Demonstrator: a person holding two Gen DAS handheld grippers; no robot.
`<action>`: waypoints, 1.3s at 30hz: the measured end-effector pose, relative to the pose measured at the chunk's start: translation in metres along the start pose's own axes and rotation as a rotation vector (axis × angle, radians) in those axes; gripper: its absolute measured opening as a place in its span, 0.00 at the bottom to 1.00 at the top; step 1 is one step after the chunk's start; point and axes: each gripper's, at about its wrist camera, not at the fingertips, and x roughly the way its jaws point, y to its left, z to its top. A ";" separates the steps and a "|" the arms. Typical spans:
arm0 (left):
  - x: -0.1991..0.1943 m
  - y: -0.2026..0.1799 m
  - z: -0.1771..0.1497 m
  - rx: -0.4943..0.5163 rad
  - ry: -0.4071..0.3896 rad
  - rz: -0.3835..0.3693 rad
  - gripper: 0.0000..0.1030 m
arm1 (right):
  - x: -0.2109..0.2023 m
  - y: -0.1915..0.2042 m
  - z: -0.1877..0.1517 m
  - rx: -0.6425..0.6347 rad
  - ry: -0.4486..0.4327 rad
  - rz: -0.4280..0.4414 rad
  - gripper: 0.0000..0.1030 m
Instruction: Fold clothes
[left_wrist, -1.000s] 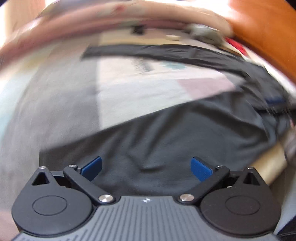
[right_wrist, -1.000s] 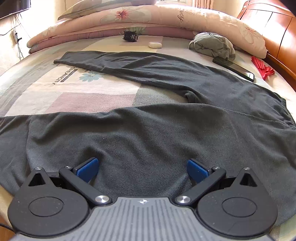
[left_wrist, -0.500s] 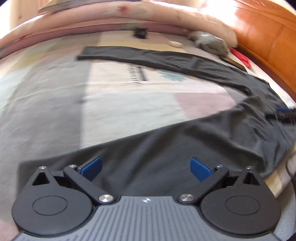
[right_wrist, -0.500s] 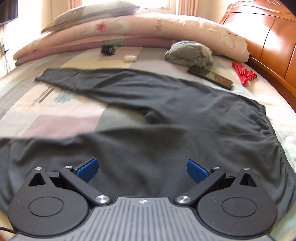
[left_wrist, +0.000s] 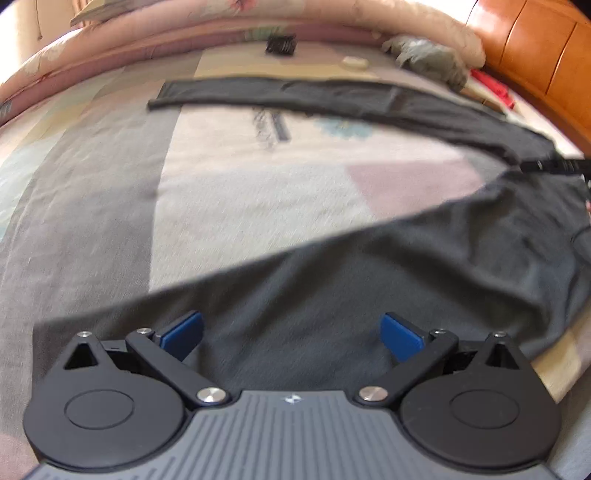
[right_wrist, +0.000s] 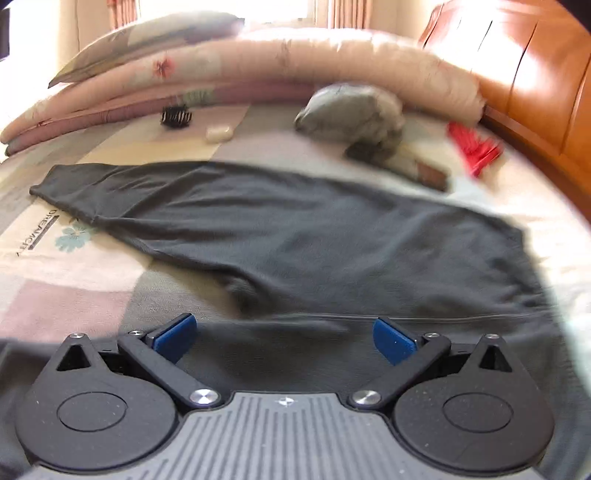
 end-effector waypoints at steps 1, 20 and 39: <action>-0.001 -0.005 0.005 0.007 -0.013 -0.014 0.99 | -0.007 -0.007 -0.007 -0.013 -0.005 -0.035 1.00; 0.020 -0.092 0.033 0.096 -0.021 -0.129 0.99 | -0.009 -0.108 -0.022 0.207 -0.025 0.028 1.00; 0.034 -0.165 0.166 0.228 -0.042 -0.361 0.99 | -0.001 -0.094 -0.055 0.253 0.034 -0.234 1.00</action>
